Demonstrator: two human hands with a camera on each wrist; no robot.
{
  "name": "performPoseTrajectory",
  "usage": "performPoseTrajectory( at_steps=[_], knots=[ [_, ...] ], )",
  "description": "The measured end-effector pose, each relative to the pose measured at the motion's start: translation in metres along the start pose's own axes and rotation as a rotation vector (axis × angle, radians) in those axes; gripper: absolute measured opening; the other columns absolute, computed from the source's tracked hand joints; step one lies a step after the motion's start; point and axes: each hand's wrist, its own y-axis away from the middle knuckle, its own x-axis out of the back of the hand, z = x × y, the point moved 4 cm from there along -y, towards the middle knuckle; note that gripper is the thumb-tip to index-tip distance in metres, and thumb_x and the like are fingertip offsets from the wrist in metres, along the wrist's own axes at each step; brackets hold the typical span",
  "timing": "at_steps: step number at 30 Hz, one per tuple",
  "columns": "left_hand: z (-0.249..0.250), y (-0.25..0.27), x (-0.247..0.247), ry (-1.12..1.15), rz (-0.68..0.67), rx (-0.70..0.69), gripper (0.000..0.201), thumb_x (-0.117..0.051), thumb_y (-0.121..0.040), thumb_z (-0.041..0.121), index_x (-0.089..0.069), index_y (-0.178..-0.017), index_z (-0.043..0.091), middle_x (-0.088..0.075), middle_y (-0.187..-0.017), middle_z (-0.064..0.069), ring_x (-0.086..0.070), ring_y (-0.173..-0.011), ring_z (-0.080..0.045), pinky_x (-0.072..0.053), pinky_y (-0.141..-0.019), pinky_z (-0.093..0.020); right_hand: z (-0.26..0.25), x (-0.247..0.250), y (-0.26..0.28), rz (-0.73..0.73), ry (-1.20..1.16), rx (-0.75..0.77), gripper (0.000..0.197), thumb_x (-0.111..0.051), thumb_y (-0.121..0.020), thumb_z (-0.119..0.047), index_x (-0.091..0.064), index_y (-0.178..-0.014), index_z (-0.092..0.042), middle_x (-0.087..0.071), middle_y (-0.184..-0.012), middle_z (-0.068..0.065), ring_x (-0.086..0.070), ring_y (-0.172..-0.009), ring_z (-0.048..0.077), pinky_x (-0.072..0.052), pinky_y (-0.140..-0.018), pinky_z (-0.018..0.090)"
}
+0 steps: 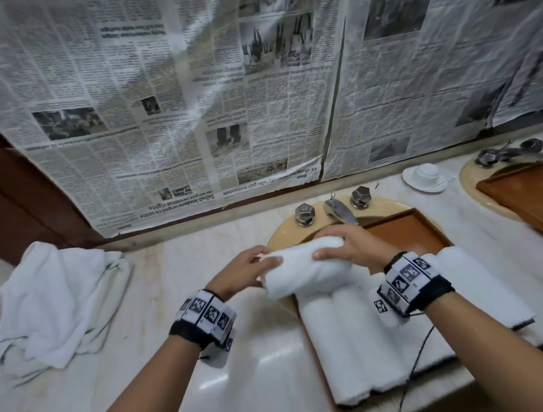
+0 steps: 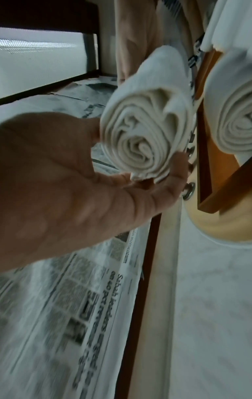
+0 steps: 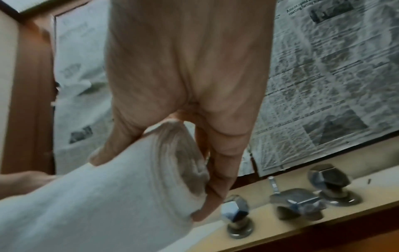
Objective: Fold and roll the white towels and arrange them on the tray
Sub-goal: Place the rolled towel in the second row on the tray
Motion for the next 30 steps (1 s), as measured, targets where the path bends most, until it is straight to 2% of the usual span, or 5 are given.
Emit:
performPoseTrajectory(
  at_steps=[6, 16, 20, 25, 30],
  knots=[
    [-0.010, -0.084, -0.021, -0.295, 0.142, 0.001, 0.035, -0.062, -0.083, 0.059, -0.071, -0.108, 0.037, -0.070, -0.113, 0.012, -0.065, -0.106, -0.012, -0.056, -0.094, -0.045, 0.073, 0.023, -0.049, 0.005, -0.109, -0.142, 0.034, -0.080, -0.076, -0.044, -0.073, -0.105, -0.027, -0.071, -0.106, -0.008, -0.064, -0.105, 0.011, -0.050, -0.087, 0.022],
    [-0.019, -0.112, -0.047, -0.671, 0.199, 0.099, 0.040, -0.038, -0.104, 0.037, -0.069, -0.112, 0.012, -0.066, -0.113, -0.011, -0.057, -0.110, -0.029, -0.044, -0.092, -0.033, 0.107, 0.012, -0.067, -0.068, 0.167, -0.317, 0.052, -0.056, -0.093, -0.055, -0.056, -0.124, -0.014, -0.060, -0.122, 0.004, -0.056, -0.114, 0.021, -0.044, -0.084, 0.031],
    [-0.030, -0.114, -0.044, -0.705, 0.284, 0.210, 0.050, -0.028, -0.097, 0.046, -0.068, -0.107, 0.018, -0.056, -0.120, -0.011, -0.046, -0.121, -0.031, -0.039, -0.102, -0.042, 0.103, -0.001, -0.068, -0.146, 0.301, -0.405, 0.068, -0.033, -0.101, -0.056, -0.029, -0.151, -0.010, -0.039, -0.153, 0.013, -0.039, -0.138, 0.029, -0.036, -0.105, 0.040],
    [-0.029, -0.104, -0.049, -0.511, 0.384, 0.158, 0.042, -0.039, -0.105, 0.025, -0.063, -0.095, -0.008, -0.064, -0.104, -0.026, -0.055, -0.093, -0.034, -0.040, -0.076, -0.033, 0.102, -0.010, -0.065, -0.081, 0.318, -0.514, 0.069, -0.027, -0.102, -0.054, -0.016, -0.147, -0.002, -0.051, -0.138, 0.024, -0.053, -0.123, 0.036, -0.041, -0.095, 0.044],
    [-0.028, -0.089, -0.053, -0.488, 0.399, 0.126, 0.034, -0.034, -0.107, 0.027, -0.061, -0.103, 0.007, -0.061, -0.104, -0.009, -0.051, -0.093, -0.025, -0.034, -0.078, -0.029, 0.109, 0.003, -0.056, -0.123, 0.262, -0.571, 0.088, -0.030, -0.097, -0.066, -0.012, -0.154, -0.001, -0.038, -0.152, 0.020, -0.043, -0.135, 0.033, -0.038, -0.106, 0.041]
  ],
)
